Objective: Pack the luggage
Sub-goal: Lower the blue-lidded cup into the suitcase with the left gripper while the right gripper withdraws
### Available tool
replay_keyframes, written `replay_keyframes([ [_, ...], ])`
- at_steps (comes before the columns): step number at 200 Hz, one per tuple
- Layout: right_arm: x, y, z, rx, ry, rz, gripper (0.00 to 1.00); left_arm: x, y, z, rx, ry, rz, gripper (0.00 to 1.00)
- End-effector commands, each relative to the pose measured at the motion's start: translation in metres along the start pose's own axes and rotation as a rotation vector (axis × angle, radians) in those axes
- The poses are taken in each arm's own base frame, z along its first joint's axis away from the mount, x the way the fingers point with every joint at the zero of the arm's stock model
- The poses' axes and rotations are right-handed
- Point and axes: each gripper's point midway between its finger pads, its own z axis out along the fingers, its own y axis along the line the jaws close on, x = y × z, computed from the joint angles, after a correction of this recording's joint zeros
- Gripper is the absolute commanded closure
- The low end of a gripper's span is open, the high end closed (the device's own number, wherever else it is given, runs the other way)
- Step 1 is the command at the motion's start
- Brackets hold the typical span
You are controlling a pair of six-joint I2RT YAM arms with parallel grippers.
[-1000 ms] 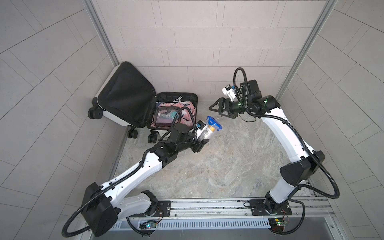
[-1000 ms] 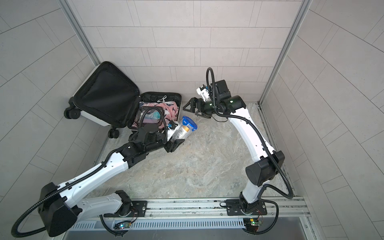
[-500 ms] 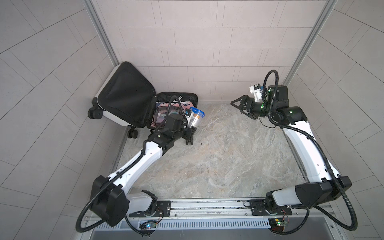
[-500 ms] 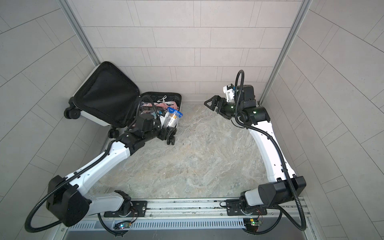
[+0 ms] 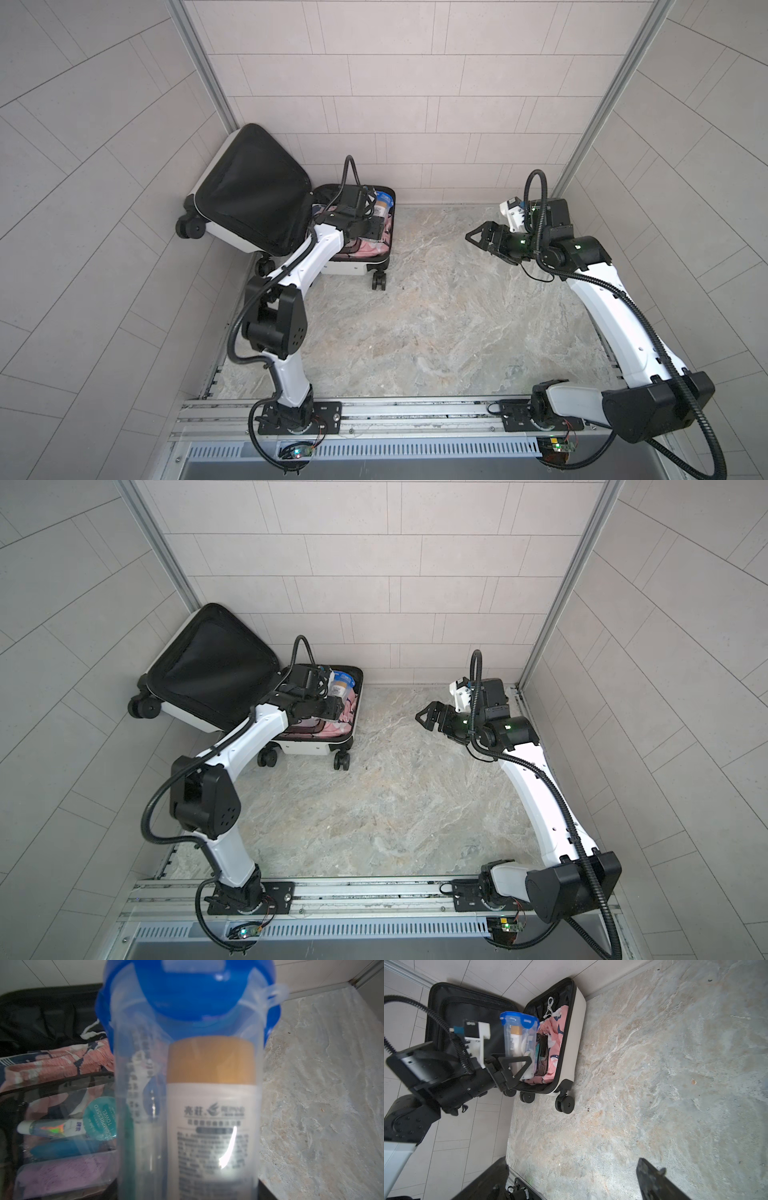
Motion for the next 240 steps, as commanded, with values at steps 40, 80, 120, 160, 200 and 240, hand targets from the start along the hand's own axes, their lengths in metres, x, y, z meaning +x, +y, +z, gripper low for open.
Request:
replay_keyframes([
  [40,0.009,-0.004,-0.012,0.031,-0.018,-0.044,0.03,0.003,0.014,0.036,-0.021,0.084,-0.118,0.81],
  [80,0.011,-0.009,-0.008,0.042,-0.007,-0.038,0.03,0.023,0.021,0.045,-0.022,0.157,-0.166,0.81],
  [120,0.008,-0.011,-0.001,0.039,-0.004,-0.018,0.03,0.046,0.024,0.054,-0.039,0.234,-0.186,0.81],
  [160,0.008,-0.013,0.003,0.038,-0.003,-0.007,0.04,0.060,0.022,0.071,-0.035,0.291,-0.223,0.81],
  [200,0.012,-0.017,0.004,0.048,0.001,-0.006,0.04,0.079,0.025,0.088,-0.052,0.370,-0.237,0.81],
  [240,0.012,-0.018,0.005,0.050,0.006,-0.003,0.04,0.088,0.028,0.091,-0.071,0.412,-0.225,0.69],
])
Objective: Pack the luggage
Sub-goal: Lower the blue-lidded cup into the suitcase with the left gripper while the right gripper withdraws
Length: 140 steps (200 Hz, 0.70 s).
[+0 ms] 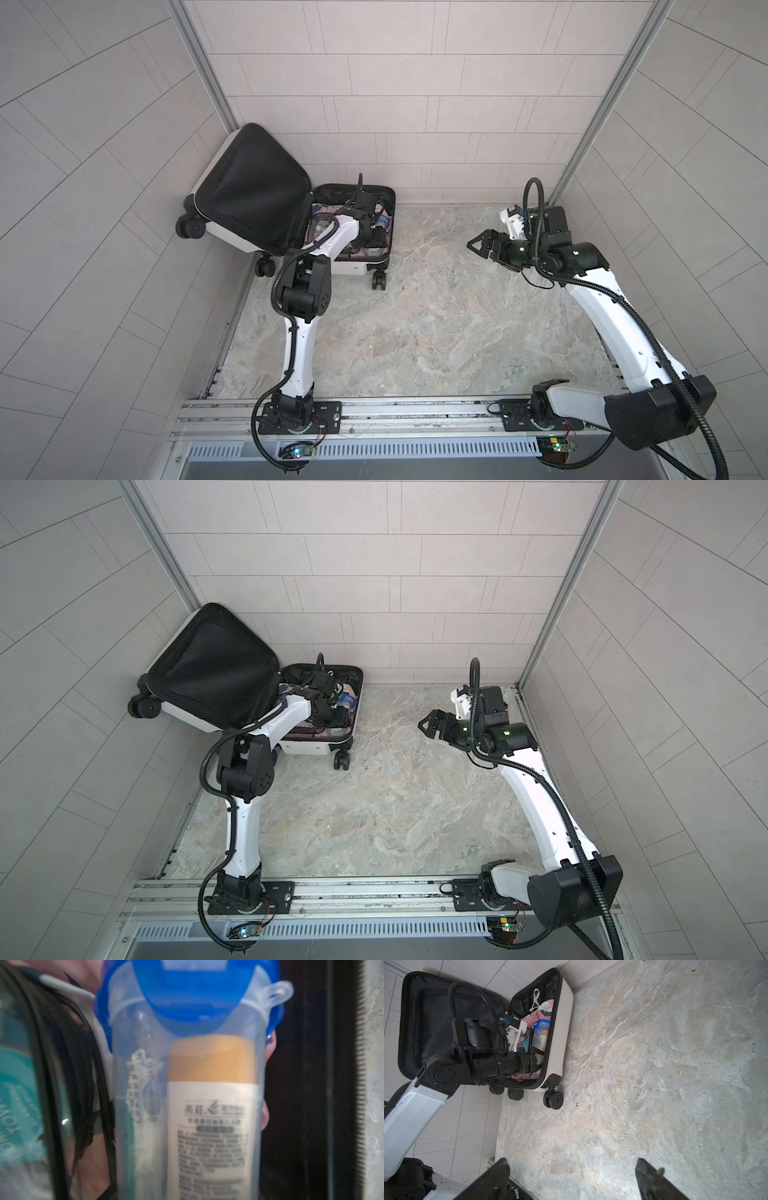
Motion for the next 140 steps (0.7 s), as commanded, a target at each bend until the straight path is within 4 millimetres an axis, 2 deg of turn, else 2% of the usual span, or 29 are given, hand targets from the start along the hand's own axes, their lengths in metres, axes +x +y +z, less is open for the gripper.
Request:
replay_keyframes([
  [1,-0.001,0.001,-0.001,0.000,-0.012,-0.006,0.04,0.020,0.010,0.009,-0.041,0.086,-0.015,0.68],
  [30,-0.001,0.002,-0.001,-0.005,-0.013,-0.008,0.03,0.003,0.005,-0.011,-0.031,0.024,-0.004,0.44],
  [69,0.001,0.006,-0.002,-0.018,-0.011,-0.020,0.01,-0.026,0.003,-0.053,-0.055,-0.095,0.013,0.33],
  [75,0.001,0.008,-0.002,-0.021,-0.011,-0.025,0.01,-0.031,0.001,-0.060,-0.050,-0.115,0.015,0.24],
  [86,0.002,0.009,-0.001,-0.022,-0.008,-0.029,0.00,-0.037,-0.002,-0.071,-0.040,-0.143,0.018,0.22],
  [92,0.002,0.009,-0.001,-0.022,-0.008,-0.031,0.00,-0.041,-0.004,-0.077,-0.034,-0.162,0.018,0.11],
  [109,0.003,0.011,0.001,-0.025,-0.002,-0.035,0.01,-0.048,-0.007,-0.090,-0.022,-0.205,0.016,0.08],
  [115,0.004,0.012,0.001,-0.028,0.000,-0.037,0.00,-0.050,-0.008,-0.094,-0.020,-0.219,0.016,0.00],
  [140,0.005,0.016,0.002,-0.027,-0.002,-0.051,0.00,-0.051,-0.008,-0.105,-0.021,-0.238,0.014,0.00],
])
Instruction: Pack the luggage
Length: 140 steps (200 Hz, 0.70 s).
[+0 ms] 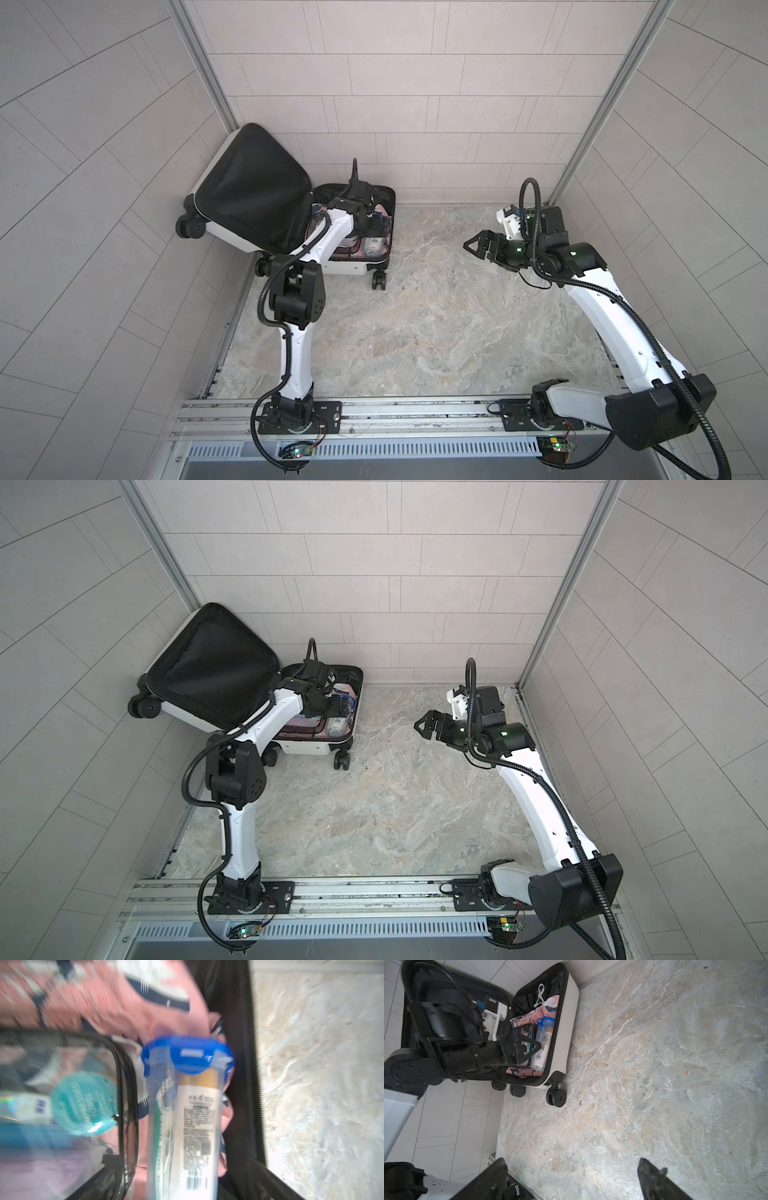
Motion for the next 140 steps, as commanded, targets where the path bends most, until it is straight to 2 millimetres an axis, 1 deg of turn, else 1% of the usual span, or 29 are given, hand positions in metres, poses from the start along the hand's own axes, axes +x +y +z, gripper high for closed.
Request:
replay_keyframes([
  [1,0.000,0.006,-0.001,-0.007,-0.016,-0.027,0.00,-0.022,-0.001,-0.033,-0.005,-0.089,-0.001,0.00],
  [20,0.002,0.008,0.001,0.002,-0.016,-0.042,0.00,-0.029,-0.004,-0.050,0.005,-0.124,-0.006,0.00],
  [31,0.004,0.013,0.005,0.002,-0.015,-0.058,0.01,-0.036,-0.006,-0.069,0.018,-0.171,-0.004,0.00],
  [47,0.008,0.021,0.014,0.006,-0.006,-0.085,0.03,-0.049,-0.007,-0.104,0.017,-0.264,0.008,0.00],
  [59,0.013,0.029,0.022,0.016,0.010,-0.114,0.05,-0.059,-0.007,-0.137,0.014,-0.368,0.023,0.00],
  [76,0.019,0.037,0.036,0.039,0.030,-0.143,0.07,-0.065,-0.005,-0.181,0.004,-0.510,0.055,0.00],
  [78,0.020,0.038,0.038,0.041,0.033,-0.147,0.07,-0.065,-0.003,-0.183,0.000,-0.519,0.056,0.00],
  [82,0.021,0.041,0.042,0.041,0.036,-0.155,0.07,-0.066,-0.001,-0.196,-0.009,-0.554,0.057,0.00],
  [88,0.024,0.047,0.047,0.038,0.041,-0.172,0.08,-0.065,0.003,-0.210,-0.028,-0.594,0.055,0.00],
  [108,0.029,0.062,0.066,0.049,0.052,-0.217,0.08,-0.058,0.024,-0.248,-0.124,-0.689,0.028,0.00],
  [120,0.031,0.072,0.077,0.054,0.059,-0.244,0.08,-0.052,0.038,-0.262,-0.156,-0.714,0.016,0.00],
  [129,0.033,0.081,0.086,0.052,0.068,-0.263,0.08,-0.046,0.048,-0.268,-0.161,-0.715,0.001,0.00],
  [140,0.035,0.091,0.098,0.041,0.083,-0.288,0.08,-0.039,0.069,-0.273,-0.174,-0.712,-0.056,0.00],
])
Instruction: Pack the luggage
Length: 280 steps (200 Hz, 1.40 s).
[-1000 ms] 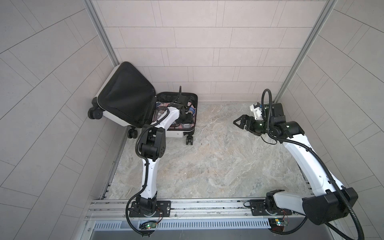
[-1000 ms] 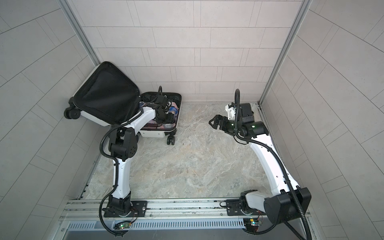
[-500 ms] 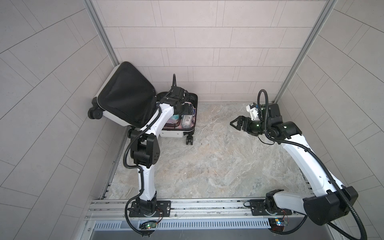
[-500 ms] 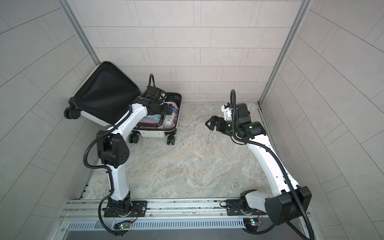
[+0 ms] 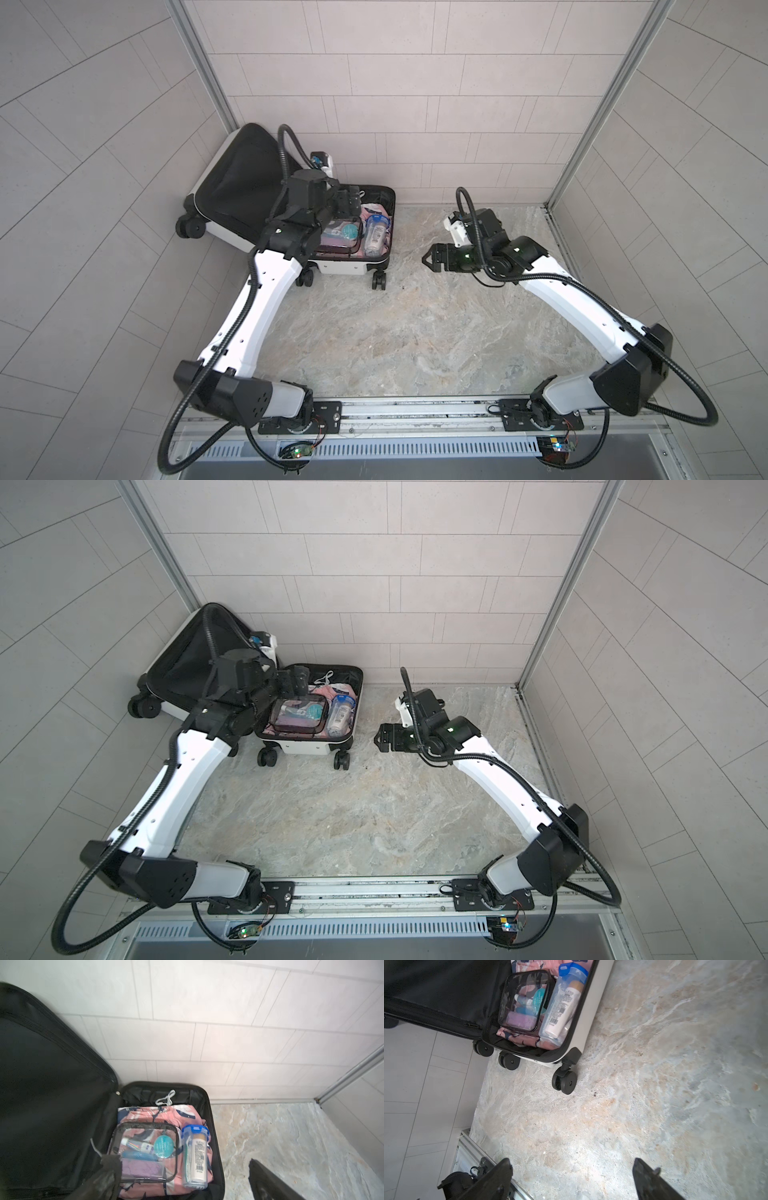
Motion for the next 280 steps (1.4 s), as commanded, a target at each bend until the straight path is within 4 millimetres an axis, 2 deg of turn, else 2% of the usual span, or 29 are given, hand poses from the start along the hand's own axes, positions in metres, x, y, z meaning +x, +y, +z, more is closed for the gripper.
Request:
replay_keyframes([
  [1,-0.018,0.021,0.010,0.007,-0.048,-0.061,0.08,0.009,0.045,-0.001,-0.122,0.004,-0.037,0.00],
  [34,-0.026,0.042,0.054,-0.001,0.008,-0.090,0.08,0.030,0.113,-0.012,-0.257,0.048,-0.174,0.00],
  [63,-0.035,0.043,0.097,0.034,0.052,-0.075,0.12,0.050,0.168,-0.018,-0.390,0.084,-0.260,0.00],
  [89,-0.044,0.044,0.126,0.041,0.062,-0.056,0.15,0.061,0.210,-0.022,-0.533,0.124,-0.278,0.00],
  [107,-0.045,0.041,0.143,0.046,0.076,-0.034,0.15,0.062,0.235,-0.026,-0.641,0.110,-0.278,0.08],
  [134,-0.046,0.036,0.162,0.040,0.094,0.003,0.15,0.050,0.270,-0.038,-0.851,0.056,-0.210,0.17],
  [180,-0.048,0.029,0.183,0.006,0.131,0.048,0.12,0.023,0.301,-0.048,-1.032,-0.015,-0.140,0.22],
  [253,-0.047,0.025,0.206,-0.016,0.161,0.098,0.13,0.007,0.334,-0.037,-1.067,-0.041,-0.155,0.33],
  [280,-0.048,0.023,0.212,-0.017,0.163,0.110,0.14,0.009,0.345,-0.024,-1.054,-0.026,-0.164,0.39],
])
